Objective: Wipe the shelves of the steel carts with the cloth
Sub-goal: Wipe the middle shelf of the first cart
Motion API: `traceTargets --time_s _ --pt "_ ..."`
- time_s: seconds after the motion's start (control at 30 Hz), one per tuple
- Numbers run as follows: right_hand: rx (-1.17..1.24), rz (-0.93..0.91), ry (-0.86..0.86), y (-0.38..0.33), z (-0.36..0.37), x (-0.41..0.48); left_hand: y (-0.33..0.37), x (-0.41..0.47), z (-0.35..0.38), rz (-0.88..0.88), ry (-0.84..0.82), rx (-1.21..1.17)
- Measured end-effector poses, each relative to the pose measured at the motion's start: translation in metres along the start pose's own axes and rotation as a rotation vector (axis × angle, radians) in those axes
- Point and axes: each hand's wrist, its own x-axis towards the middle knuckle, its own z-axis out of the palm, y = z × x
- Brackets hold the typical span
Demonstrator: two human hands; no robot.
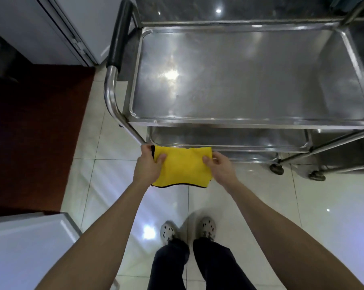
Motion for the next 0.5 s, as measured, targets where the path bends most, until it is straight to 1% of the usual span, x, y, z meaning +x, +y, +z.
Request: traceTargets --time_s 0.07,0.1,0.17,0.23,0.27,0.33,0.43,0.5 --pt "-0.100 -0.040 0.016 0.009 0.007 0.009 -0.007 0.008 0.011 0.004 0.012 -0.090" --pt "-0.136 -0.046 0.024 0.014 0.010 0.017 -0.014 0.016 0.016 0.021 -0.009 -0.143" --pt "-0.131 -0.045 0.015 0.026 0.018 0.037 -0.032 0.037 0.029 0.061 -0.071 -0.222" --pt "-0.129 -0.059 -0.014 0.041 0.032 0.064 -0.056 0.066 0.048 0.108 -0.123 -0.195" --pt "-0.155 -0.087 -0.017 0.050 0.039 0.079 -0.070 0.081 0.060 0.134 -0.121 -0.154" --pt "-0.232 -0.128 0.000 0.070 0.055 0.106 -0.095 0.106 0.086 0.165 -0.093 -0.091" --pt "-0.389 -0.174 0.021 0.087 0.068 0.144 -0.117 0.137 0.112 0.162 -0.047 -0.068" --pt "-0.379 -0.270 0.093 0.090 0.074 0.171 -0.121 0.161 0.122 0.222 -0.007 -0.052"
